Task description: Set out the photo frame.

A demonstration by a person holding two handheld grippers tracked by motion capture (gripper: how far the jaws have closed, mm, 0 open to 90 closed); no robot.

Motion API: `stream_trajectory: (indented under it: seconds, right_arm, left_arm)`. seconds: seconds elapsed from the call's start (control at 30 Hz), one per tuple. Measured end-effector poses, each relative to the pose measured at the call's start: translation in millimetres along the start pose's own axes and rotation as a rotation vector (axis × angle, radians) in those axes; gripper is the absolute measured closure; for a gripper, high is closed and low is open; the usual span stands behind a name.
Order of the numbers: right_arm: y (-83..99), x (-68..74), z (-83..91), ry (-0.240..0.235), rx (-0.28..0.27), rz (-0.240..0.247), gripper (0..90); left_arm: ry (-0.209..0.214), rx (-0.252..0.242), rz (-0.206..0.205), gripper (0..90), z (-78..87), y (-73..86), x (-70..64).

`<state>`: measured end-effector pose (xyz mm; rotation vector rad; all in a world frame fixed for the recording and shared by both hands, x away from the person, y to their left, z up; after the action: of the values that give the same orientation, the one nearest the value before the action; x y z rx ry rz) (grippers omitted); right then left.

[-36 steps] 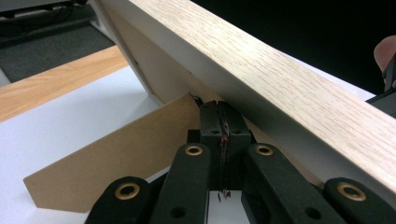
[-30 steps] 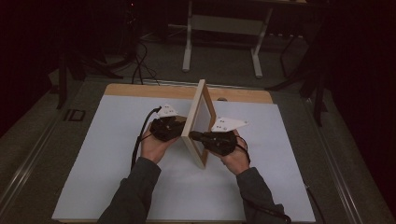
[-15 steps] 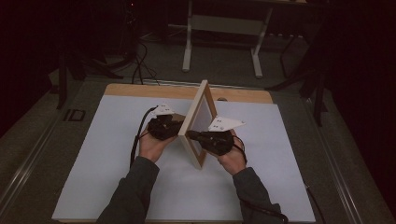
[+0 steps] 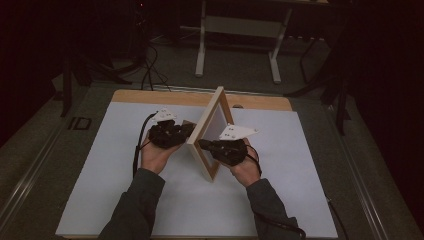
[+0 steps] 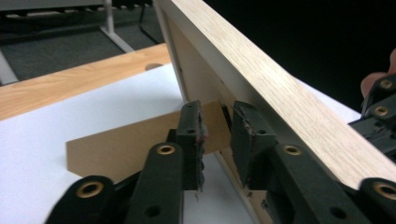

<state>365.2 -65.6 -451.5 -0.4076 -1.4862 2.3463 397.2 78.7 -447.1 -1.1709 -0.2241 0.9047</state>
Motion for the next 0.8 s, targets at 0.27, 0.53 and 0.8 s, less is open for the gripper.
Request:
stream_trajectory:
  seconds: [0.27,0.53,0.8]
  right_arm:
    - [5.8,-5.6,3.8,0.011,0.023,-0.009,83.7]
    - [14.8,-12.6,7.2,0.019,0.038,-0.033,75.3]
    - [19.2,-15.7,9.4,0.027,0.045,-0.043,71.9]
  left_arm:
    - [0.008,-0.02,0.045,63.7,12.7,-3.8,4.5]
    - [0.041,-0.027,0.085,53.2,21.4,-7.3,1.2]
    - [0.061,-0.054,0.123,42.3,35.0,-10.0,-5.3]
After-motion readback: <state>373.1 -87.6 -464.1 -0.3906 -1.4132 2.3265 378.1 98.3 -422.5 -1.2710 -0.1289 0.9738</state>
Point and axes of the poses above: each handheld gripper's, and its own axes: z roughly backward along the jaws, y roughly out of its underside, x roughly to its left, the point moved 6 cm from there along -z, roughly forward along the jaws, and after that the axes turned 6 degrees about z, right-handed, at the moved point
